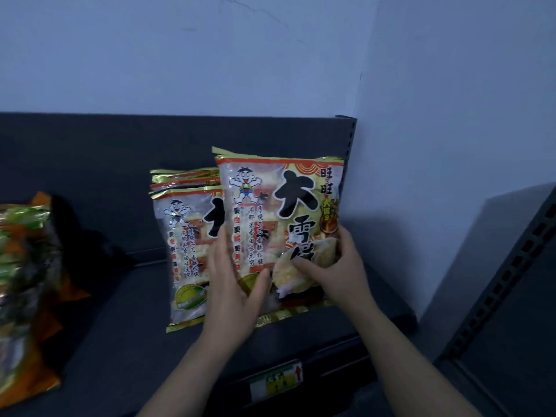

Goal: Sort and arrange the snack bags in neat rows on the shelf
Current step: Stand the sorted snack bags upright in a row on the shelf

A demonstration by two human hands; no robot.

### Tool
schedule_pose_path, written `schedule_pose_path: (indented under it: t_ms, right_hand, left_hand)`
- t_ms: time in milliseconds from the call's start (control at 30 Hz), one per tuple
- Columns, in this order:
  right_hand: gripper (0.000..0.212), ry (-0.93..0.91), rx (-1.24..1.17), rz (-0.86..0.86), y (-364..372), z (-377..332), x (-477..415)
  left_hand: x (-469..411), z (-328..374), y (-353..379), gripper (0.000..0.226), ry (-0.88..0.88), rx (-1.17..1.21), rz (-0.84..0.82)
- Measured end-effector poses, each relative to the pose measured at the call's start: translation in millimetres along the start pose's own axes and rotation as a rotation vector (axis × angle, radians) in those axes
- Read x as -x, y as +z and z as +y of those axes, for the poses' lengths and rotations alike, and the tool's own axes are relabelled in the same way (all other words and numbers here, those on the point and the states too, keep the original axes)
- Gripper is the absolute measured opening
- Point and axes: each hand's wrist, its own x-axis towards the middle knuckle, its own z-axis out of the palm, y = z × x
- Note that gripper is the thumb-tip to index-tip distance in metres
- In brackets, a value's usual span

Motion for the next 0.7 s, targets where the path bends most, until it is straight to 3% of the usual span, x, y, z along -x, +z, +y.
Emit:
schedule_pose_path:
  t_ms: [233, 333, 533, 700]
  right_hand:
    - [0.096, -0.023, 0.109, -0.174, 79, 12, 30]
    - [0.096, 0.001, 0.092, -0.258, 91, 27, 43]
    - [0.110, 0.048, 0.139, -0.247, 97, 27, 32]
    - [0.107, 0.024, 0.214, -0.202, 94, 20, 40]
  left_hand:
    - [30, -57, -52, 0.112, -0.252, -0.164, 0.083]
    - [45, -79, -54, 0.115, -0.345, -0.055, 0.025]
    - [38, -81, -47, 0.118, -0.347, -0.024, -0.015]
    - [42, -80, -53, 0.118, -0.360, -0.077, -0.042]
